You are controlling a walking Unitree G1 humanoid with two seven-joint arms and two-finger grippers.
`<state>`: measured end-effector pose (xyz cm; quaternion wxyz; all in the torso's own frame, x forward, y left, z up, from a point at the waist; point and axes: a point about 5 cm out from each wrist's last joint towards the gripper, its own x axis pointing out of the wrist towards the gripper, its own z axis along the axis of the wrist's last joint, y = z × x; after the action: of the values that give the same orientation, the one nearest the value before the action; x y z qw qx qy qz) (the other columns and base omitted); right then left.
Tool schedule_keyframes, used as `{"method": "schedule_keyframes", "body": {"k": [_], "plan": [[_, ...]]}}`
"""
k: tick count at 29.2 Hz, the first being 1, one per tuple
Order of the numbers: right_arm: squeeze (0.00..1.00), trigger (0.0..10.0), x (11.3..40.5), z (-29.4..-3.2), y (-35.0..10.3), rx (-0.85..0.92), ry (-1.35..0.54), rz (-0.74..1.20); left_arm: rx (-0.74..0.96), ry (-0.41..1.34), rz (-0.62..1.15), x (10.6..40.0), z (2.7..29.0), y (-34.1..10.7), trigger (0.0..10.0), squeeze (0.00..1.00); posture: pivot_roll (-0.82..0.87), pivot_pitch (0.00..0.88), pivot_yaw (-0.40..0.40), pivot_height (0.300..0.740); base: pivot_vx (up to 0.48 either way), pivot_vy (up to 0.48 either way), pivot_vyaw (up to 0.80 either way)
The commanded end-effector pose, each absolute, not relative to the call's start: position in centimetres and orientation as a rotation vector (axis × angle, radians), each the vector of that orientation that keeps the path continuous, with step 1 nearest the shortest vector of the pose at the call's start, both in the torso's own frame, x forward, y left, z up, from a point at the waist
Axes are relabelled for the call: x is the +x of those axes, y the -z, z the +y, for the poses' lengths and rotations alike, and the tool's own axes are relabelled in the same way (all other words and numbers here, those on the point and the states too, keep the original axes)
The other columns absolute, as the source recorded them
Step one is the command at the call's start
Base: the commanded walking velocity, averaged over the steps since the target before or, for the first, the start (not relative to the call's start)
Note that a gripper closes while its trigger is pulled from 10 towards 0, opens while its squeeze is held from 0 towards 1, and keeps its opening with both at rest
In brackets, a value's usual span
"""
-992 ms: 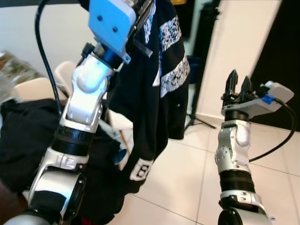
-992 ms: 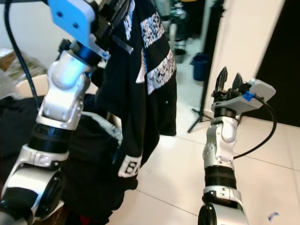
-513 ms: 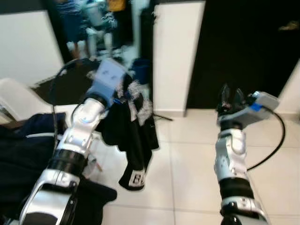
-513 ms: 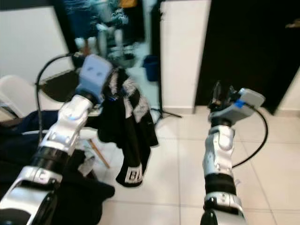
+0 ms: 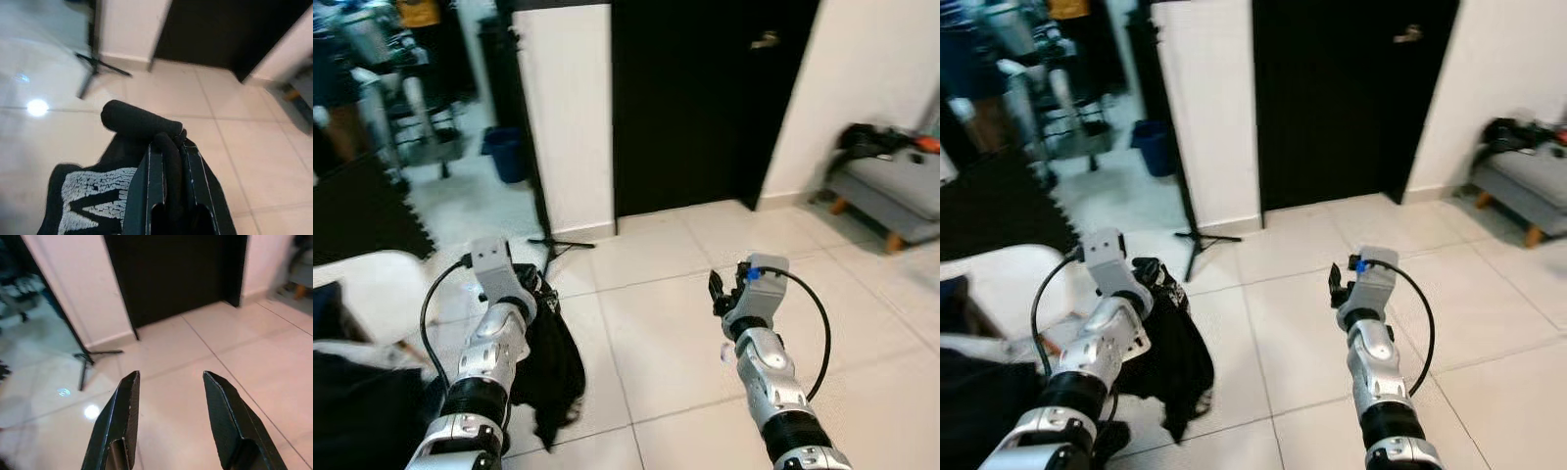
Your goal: Hang hanger
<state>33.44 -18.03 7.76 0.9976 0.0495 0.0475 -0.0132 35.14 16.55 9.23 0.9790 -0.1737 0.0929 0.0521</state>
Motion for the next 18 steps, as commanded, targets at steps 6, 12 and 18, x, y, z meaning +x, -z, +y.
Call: {"method": "schedule_keyframes", "body": {"k": [6, 12, 18], "plan": [[0.0, 10.0, 32.5, -15.6, -4.9, 0.104, -0.097, 0.238, -0.273, -0.037, 0.252, 34.0, 15.6, -7.9, 10.0, 0.0, 0.09, 0.017, 0.031, 0.74, 0.0, 0.0, -0.53], [0.0, 10.0, 32.0, -14.3, -4.3, 0.117, -0.168, 0.263, -0.236, -0.03, 0.271, 32.3, 16.3, -6.4, 10.0, 0.0, 0.1, 0.02, 0.022, 0.74, 0.0, 0.0, 0.0], [0.0, 10.0, 31.4, -13.5, -3.4, 0.089, -0.215, 0.297, -0.201, -0.068, 0.27, 30.8, 17.3, -5.6, 10.0, 0.0, 0.11, 0.039, 0.003, 0.74, 0.0, 0.0, 0.0]]}}
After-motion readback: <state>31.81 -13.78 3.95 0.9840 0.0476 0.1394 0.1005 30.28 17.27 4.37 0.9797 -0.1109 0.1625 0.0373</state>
